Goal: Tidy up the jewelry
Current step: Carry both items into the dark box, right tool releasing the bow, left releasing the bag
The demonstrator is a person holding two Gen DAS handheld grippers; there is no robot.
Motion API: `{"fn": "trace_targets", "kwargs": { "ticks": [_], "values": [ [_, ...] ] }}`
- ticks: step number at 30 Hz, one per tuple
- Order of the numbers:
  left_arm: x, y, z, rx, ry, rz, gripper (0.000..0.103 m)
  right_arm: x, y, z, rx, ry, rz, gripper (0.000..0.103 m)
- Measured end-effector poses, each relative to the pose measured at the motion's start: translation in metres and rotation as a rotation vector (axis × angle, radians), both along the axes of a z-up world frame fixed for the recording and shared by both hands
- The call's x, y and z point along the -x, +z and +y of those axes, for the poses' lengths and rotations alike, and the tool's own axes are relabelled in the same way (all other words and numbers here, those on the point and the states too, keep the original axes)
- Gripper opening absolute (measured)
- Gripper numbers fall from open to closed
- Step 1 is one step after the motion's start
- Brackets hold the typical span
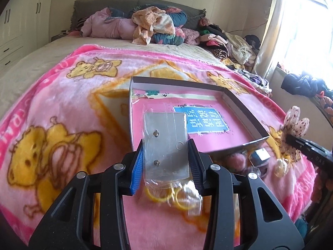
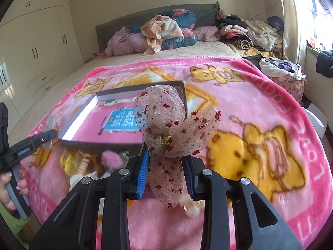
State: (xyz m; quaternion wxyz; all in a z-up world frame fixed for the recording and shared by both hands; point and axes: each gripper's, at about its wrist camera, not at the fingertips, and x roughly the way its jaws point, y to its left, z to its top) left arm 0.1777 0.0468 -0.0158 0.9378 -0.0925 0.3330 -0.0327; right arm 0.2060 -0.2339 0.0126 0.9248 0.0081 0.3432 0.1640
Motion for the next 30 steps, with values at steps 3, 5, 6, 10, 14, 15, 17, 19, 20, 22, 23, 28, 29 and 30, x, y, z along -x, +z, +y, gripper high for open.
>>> {"fn": "trace_targets", "kwargs": {
  "ticks": [3,5,6,10,14,15,17,19,20,22,23,28,29,30],
  "values": [
    [-0.010,-0.002,-0.001,0.001,0.001,0.002,0.031,-0.012,0.006,0.004,0.007,0.004,-0.013,0.029],
    [-0.018,-0.003,-0.003,0.000,0.002,0.004,0.031,-0.022,0.009,0.006,0.009,0.006,-0.018,0.029],
    [-0.021,-0.003,-0.004,0.000,0.002,0.005,0.031,-0.029,0.011,0.007,0.008,0.005,-0.018,0.029],
    [-0.035,-0.008,-0.010,-0.012,0.000,0.017,0.031,-0.049,0.014,0.012,0.013,0.006,-0.016,0.029],
    [-0.048,-0.013,-0.015,-0.028,-0.001,0.031,0.031,-0.071,0.010,0.016,0.019,-0.001,0.000,0.029],
    [-0.051,-0.015,-0.017,-0.031,-0.003,0.035,0.031,-0.076,0.008,0.017,0.022,-0.003,0.003,0.029],
    [-0.057,-0.018,-0.020,-0.036,-0.007,0.043,0.031,-0.084,0.003,0.019,0.024,-0.004,0.018,0.029],
    [-0.062,-0.021,-0.022,-0.036,-0.010,0.054,0.031,-0.092,-0.003,0.022,0.022,-0.005,0.040,0.029],
    [-0.064,-0.023,-0.023,-0.038,-0.013,0.059,0.031,-0.095,-0.005,0.022,0.024,-0.005,0.047,0.029],
    [-0.067,-0.027,-0.027,-0.045,-0.017,0.070,0.031,-0.101,-0.011,0.025,0.028,-0.005,0.063,0.029],
    [-0.069,-0.029,-0.027,-0.045,-0.019,0.073,0.031,-0.103,-0.015,0.026,0.028,-0.003,0.072,0.029],
    [-0.073,-0.034,-0.028,-0.056,-0.011,0.080,0.031,-0.110,-0.029,0.036,0.040,0.012,0.104,0.029],
    [-0.074,-0.034,-0.028,-0.062,-0.009,0.079,0.031,-0.111,-0.031,0.038,0.046,0.015,0.108,0.029],
    [-0.074,-0.034,-0.028,-0.063,-0.009,0.079,0.031,-0.111,-0.034,0.040,0.049,0.019,0.113,0.029]
  ]
}}
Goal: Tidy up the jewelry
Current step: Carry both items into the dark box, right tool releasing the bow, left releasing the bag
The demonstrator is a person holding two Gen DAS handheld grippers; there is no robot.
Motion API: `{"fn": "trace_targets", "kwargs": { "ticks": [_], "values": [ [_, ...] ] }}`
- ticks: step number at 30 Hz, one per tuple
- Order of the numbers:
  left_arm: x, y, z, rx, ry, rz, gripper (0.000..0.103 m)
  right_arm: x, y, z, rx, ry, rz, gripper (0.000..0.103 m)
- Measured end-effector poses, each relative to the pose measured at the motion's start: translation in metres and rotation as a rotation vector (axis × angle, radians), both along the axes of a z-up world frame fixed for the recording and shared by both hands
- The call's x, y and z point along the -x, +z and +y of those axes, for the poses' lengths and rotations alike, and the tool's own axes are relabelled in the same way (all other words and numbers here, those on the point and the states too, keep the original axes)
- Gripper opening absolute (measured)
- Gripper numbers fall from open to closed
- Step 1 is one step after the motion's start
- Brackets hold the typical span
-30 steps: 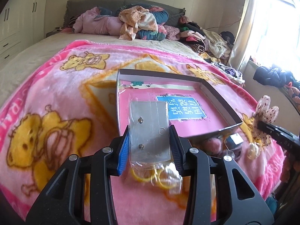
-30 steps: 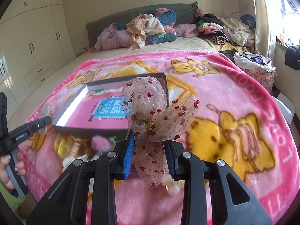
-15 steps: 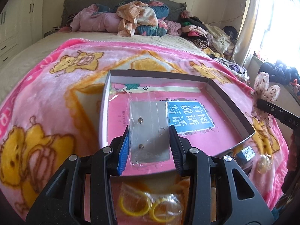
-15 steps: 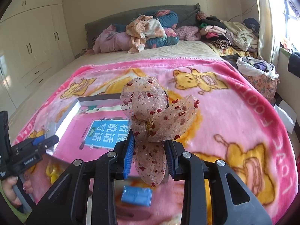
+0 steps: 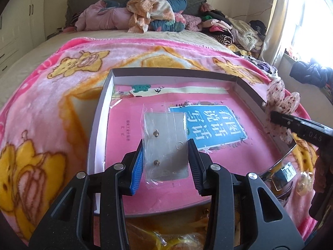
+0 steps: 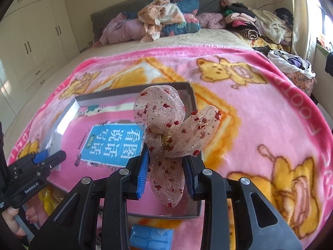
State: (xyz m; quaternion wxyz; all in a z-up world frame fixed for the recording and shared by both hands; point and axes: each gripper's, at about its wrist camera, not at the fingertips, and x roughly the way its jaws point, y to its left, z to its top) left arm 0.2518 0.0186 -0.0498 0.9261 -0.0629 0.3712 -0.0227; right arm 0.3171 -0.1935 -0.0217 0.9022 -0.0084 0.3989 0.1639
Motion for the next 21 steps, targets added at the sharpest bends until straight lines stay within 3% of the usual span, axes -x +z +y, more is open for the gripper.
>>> {"fn": "trace_targets", "kwargs": {
  "ticks": [8,13,15,17,21],
  "values": [
    [-0.002,0.000,0.000,0.001,0.001,0.000,0.031,0.004,-0.017,0.001,0.001,-0.006,0.018,0.034],
    [-0.005,-0.002,-0.001,-0.003,0.001,0.006,0.031,0.015,-0.013,-0.002,-0.006,0.011,0.001,0.047],
    [-0.006,-0.003,-0.002,-0.001,-0.002,0.010,0.032,0.020,-0.010,-0.002,0.004,0.006,-0.016,0.059],
    [-0.007,-0.003,-0.003,-0.008,-0.001,0.012,0.033,0.024,-0.008,-0.005,-0.001,0.000,-0.021,0.060],
    [-0.006,-0.002,-0.006,-0.015,-0.005,0.005,0.044,0.029,-0.004,-0.011,-0.029,-0.005,-0.028,0.061]
  ]
}}
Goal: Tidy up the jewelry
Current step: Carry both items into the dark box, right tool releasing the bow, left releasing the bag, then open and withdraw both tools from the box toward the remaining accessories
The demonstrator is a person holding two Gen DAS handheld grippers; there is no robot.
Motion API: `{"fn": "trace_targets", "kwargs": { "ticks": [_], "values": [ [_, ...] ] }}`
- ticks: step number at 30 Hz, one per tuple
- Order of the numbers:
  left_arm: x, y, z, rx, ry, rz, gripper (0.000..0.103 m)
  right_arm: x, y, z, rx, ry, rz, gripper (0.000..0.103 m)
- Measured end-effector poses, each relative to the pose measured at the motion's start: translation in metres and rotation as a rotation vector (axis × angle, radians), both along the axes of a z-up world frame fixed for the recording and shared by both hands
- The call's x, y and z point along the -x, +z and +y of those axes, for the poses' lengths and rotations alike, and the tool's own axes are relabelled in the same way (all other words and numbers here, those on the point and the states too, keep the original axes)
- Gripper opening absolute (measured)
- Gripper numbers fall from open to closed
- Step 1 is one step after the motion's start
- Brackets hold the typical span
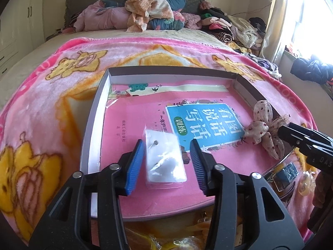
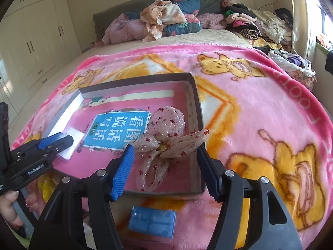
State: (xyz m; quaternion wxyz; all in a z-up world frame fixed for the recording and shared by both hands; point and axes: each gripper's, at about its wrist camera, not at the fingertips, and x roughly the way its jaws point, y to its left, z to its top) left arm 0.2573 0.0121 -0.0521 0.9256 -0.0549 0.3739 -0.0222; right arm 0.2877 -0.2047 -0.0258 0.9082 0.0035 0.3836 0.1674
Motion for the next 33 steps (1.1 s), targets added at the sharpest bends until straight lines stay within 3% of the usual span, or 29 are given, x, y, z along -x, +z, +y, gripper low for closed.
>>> {"fn": "trace_targets", "kwargs": {
  "ticks": [2,3,7,18,33],
  "values": [
    [0.001,0.001,-0.001,-0.016,0.005,-0.009,0.056,0.004,0.004,-0.002,-0.011,-0.001,-0.010,0.067],
    [0.002,0.002,-0.001,-0.014,0.005,-0.009,0.057,0.007,0.006,-0.004,-0.009,-0.009,-0.018,0.073],
    [0.007,0.005,0.002,-0.014,0.019,-0.014,0.058,0.017,0.014,-0.010,-0.016,-0.024,-0.045,0.074],
    [0.033,0.032,0.002,0.015,0.028,-0.088,0.087,0.048,0.035,-0.033,-0.040,-0.073,-0.115,0.083],
    [0.082,0.064,0.000,0.022,0.015,-0.204,0.090,0.098,0.057,-0.040,-0.023,-0.063,-0.204,0.085]
  ]
}}
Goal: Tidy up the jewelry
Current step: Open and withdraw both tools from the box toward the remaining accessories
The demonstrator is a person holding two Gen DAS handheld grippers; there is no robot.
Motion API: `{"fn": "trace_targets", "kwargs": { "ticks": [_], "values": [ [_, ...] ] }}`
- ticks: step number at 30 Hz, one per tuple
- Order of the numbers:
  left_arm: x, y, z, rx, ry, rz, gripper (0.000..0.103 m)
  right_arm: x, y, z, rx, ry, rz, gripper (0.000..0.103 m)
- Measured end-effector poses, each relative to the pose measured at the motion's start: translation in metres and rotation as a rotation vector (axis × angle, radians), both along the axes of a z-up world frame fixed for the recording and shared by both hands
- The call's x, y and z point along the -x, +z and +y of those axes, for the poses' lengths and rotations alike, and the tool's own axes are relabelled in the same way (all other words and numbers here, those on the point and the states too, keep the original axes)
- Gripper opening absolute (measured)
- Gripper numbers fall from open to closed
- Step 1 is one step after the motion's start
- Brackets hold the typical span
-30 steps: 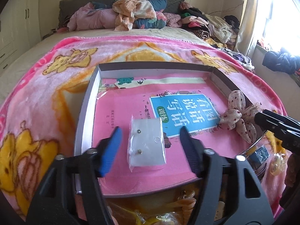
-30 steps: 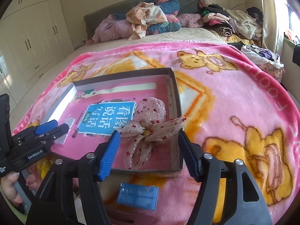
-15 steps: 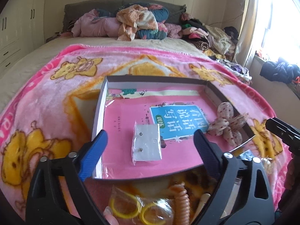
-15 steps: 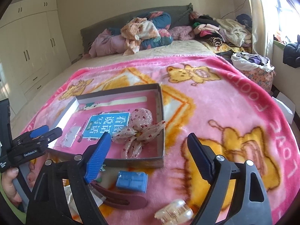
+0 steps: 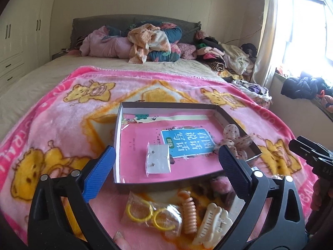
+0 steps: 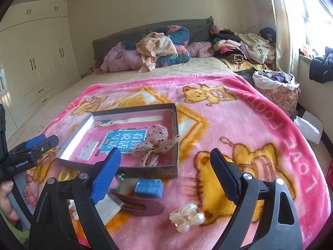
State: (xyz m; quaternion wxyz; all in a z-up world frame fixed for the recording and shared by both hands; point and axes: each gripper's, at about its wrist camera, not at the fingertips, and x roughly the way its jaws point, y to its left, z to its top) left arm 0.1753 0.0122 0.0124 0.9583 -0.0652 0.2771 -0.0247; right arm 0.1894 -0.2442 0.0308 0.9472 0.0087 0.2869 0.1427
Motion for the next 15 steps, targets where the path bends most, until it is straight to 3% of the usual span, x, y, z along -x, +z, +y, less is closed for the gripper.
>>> {"fn": "trace_targets", "kwargs": {
  "ticks": [15],
  "values": [
    [0.031,-0.003,-0.012,-0.020,-0.064,-0.018,0.090,0.035,-0.002,0.011,0.045,0.030,-0.023,0.085]
  ]
}}
